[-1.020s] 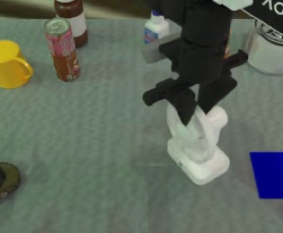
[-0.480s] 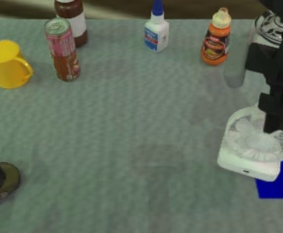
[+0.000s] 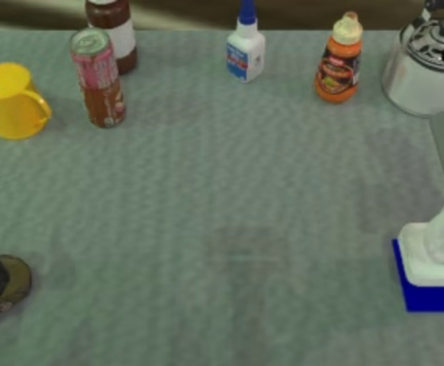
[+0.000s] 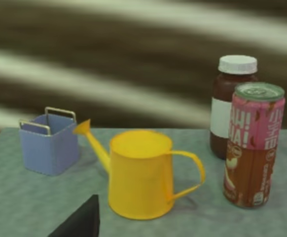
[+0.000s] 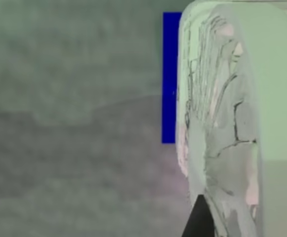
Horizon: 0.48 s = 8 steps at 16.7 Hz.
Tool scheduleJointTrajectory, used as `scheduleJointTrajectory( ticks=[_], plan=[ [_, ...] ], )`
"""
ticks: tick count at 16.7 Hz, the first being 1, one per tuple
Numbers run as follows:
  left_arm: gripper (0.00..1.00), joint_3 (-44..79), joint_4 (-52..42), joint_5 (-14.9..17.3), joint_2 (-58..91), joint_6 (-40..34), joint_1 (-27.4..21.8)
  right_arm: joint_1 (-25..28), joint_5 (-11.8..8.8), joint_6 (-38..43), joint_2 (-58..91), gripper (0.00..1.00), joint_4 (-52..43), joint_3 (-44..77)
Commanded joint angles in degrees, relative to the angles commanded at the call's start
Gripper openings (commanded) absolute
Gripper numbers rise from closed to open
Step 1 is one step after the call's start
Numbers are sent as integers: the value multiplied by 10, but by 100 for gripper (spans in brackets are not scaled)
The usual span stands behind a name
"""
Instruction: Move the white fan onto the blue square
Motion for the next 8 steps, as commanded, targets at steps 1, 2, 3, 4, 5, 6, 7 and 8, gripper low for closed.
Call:
scheduleJointTrajectory(
  ticks=[1,2,3,4,5,6,7,8],
  plan=[
    [100,0,0,0,0,0,0,-5,4,-13,-6,0,6,-10],
    [100,0,0,0,0,0,0,-8,6,-20,-9,0,10,-15],
    [100,0,0,0,0,0,0,-9,6,-22,-9,0,10,-16],
    [100,0,0,0,0,0,0,-9,6,-22,-9,0,10,-16],
    [100,0,0,0,0,0,0,-9,6,-22,-9,0,10,-16],
    [100,0,0,0,0,0,0,-9,6,-22,-9,0,10,-16],
    [100,0,0,0,0,0,0,-6,5,-20,-7,0,9,-14],
    [100,0,0,0,0,0,0,-6,5,-20,-7,0,11,-17]
  ],
)
